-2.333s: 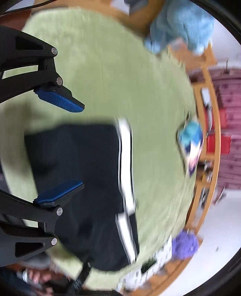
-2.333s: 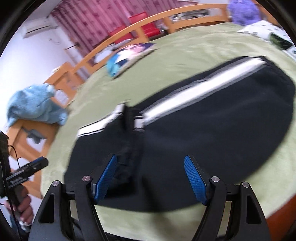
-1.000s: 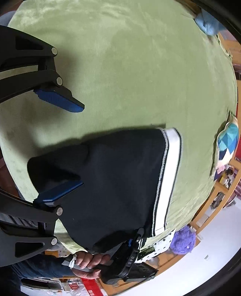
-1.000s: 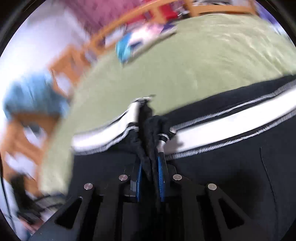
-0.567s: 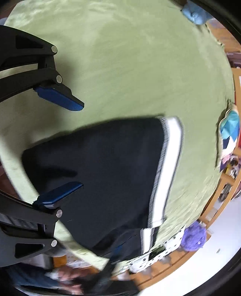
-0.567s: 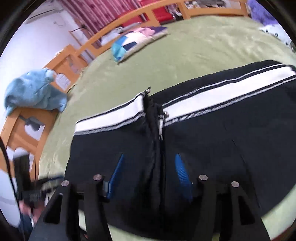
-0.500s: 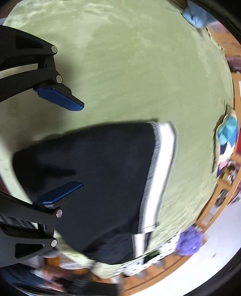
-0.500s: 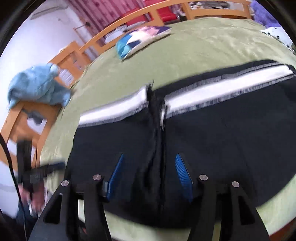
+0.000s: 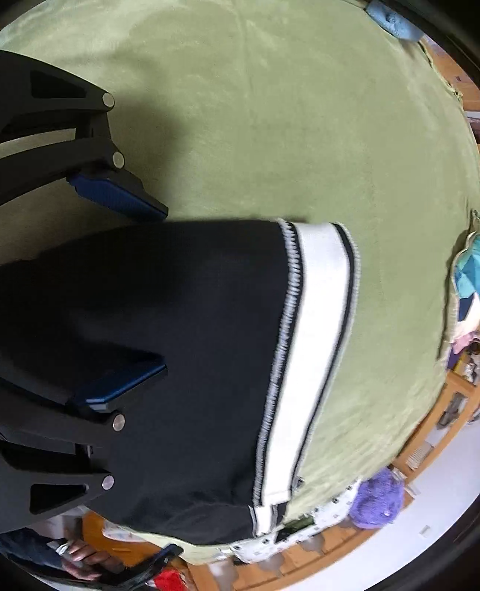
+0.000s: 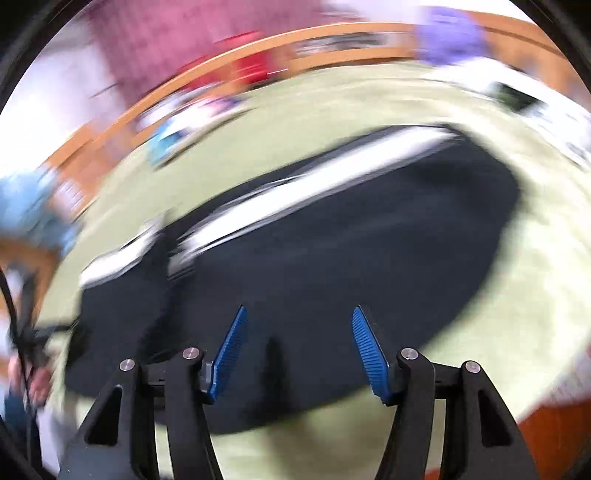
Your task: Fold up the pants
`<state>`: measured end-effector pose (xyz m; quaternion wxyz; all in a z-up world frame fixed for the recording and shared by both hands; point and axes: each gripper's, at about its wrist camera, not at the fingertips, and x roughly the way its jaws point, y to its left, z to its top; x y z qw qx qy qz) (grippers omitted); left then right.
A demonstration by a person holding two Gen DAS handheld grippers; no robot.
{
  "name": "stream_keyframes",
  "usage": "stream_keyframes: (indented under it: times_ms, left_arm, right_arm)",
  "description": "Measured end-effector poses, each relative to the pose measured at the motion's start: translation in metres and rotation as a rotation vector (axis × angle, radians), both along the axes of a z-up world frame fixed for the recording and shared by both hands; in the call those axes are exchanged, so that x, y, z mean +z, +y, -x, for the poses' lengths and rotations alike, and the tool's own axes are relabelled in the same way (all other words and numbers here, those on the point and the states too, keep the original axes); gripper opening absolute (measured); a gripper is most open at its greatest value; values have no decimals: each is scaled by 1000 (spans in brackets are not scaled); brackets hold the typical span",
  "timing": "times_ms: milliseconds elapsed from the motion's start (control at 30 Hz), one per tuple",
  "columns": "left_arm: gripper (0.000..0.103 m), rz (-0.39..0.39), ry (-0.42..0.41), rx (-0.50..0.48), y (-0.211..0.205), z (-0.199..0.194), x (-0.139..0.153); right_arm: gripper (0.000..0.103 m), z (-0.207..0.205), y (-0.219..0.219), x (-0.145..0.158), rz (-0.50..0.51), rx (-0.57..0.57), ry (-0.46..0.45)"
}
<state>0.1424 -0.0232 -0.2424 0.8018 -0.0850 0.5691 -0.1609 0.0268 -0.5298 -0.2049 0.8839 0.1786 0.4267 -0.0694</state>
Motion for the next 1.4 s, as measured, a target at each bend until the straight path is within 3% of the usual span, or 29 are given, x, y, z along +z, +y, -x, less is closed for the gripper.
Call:
stream_keyframes:
  times_ms: [67,133,300,400,467,533,633,733,800,900,1067,1167,1233,1300,1333,1400]
  left_arm:
    - [72,17,-1,-8,-1,-3,-3]
    - [72,39,8,10,0,-6,-7]
    - [68,87,-3,29,-11,-21,-9]
    - [55,100,3,53,-17,-32,-13]
    - [36,122,13,59,-16,-35,-13]
    - [22,169,32,72,-12,-37,-13]
    - [10,195,16,67,-11,-39,0]
    - [10,232,32,81,-1,-45,15]
    - [10,256,17,81,12,-53,29]
    - [10,199,-56,51,25,-58,54]
    - [10,141,-125,136,100,-75,98]
    - [11,40,-145,196,149,-87,108]
    - [13,-5,-123,242,174,-95,101]
    - [28,-69,-70,267,190,-106,80]
    - [38,-130,-48,279,194,-110,70]
    - [46,-206,-34,275,194,-111,55]
  right_arm:
    - [62,5,-50,-10,-36,-145,26]
    - [62,5,-85,-21,-92,-217,28]
    - [70,-14,-130,-50,-301,-261,-37]
    - [82,-34,-140,-65,-351,-239,-51]
    - [81,-42,-143,-68,-345,-234,-88]
    - [48,-48,-146,-72,-330,-245,-97]
    - [22,-57,-142,-74,-351,-242,-116]
    - [17,-62,-120,-44,-249,-255,-124]
    - [16,-59,-108,-17,-244,-256,-157]
    - [16,-59,-80,26,-199,-223,-203]
    - [15,-78,-6,61,-205,-88,-240]
    - [15,-91,46,57,-243,0,-242]
    - [17,-99,80,40,-254,59,-194]
    - [21,-111,104,15,-281,100,-101]
    - [29,-115,114,-5,-297,104,-32]
    - [34,-112,121,-26,-238,89,51]
